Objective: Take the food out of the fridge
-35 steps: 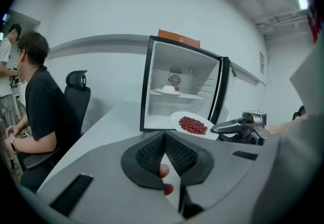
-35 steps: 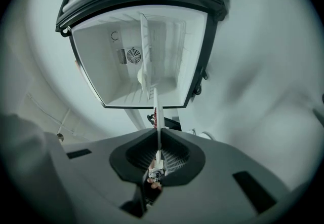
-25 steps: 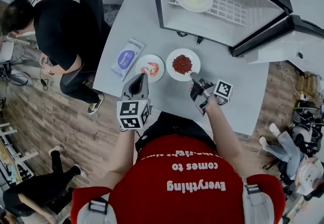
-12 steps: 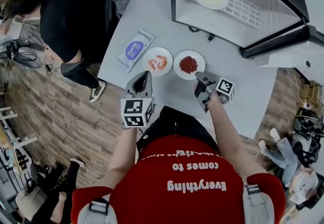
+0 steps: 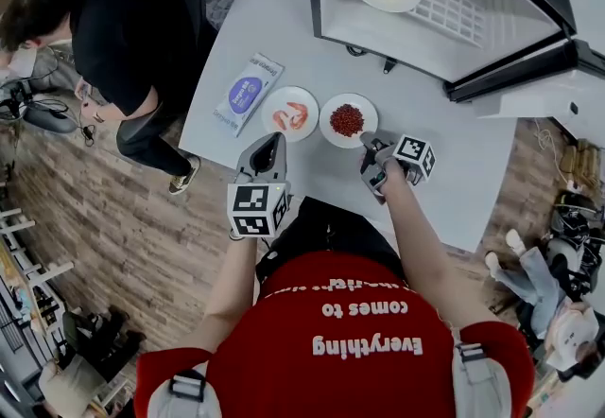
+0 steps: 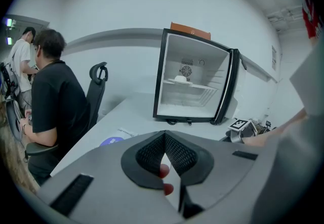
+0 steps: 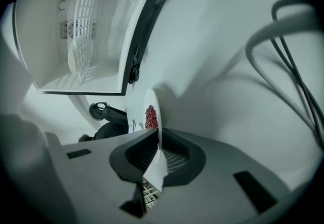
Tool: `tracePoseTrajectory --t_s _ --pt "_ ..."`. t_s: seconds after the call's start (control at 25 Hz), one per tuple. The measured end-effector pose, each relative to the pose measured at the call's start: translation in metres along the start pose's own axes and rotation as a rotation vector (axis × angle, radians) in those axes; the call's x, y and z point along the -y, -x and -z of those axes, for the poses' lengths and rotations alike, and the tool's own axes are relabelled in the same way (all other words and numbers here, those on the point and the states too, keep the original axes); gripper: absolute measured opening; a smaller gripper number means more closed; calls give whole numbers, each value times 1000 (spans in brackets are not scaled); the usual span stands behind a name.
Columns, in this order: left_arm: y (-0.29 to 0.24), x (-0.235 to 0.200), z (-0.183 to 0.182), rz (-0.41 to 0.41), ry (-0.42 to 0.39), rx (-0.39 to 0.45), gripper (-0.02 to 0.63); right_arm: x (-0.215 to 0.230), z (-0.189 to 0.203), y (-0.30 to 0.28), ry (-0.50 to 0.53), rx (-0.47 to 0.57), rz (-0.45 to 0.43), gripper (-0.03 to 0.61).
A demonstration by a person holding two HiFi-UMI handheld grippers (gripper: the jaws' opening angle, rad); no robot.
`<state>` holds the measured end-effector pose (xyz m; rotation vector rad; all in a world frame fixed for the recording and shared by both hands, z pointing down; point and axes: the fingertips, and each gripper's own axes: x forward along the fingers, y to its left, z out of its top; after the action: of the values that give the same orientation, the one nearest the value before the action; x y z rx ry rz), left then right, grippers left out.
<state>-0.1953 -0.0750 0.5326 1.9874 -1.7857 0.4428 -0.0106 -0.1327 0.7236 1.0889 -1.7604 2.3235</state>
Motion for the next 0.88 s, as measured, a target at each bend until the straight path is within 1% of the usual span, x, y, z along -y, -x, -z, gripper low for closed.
tracePoseTrajectory --t_s 0.08,0.16,0.24,0.36,0.48,0.6,0.76,0.88 --pt "-4 2 -2 8 -1 2 6 0 -1 -2 8 -1 40 28" --pt "-6 4 -6 18 -3 12 6 3 0 -3 27 -4 102 28" --pt "-9 8 -11 28 -6 23 6 8 0 -3 51 -12 188 31" --pt "-13 11 -19 40 -13 43 6 16 4 -4 109 -33 332 57" --pt "-16 14 -24 49 -12 59 6 17 6 -4 174 -42 441 81" --pt "-18 15 -27 61 11 72 6 17 9 -5 232 -59 552 111" --pt "-22 17 -27 77 31 77 6 17 12 -8 260 -107 641 140" --pt "-23 19 -30 89 31 85 6 23 15 -3 295 -171 719 140"
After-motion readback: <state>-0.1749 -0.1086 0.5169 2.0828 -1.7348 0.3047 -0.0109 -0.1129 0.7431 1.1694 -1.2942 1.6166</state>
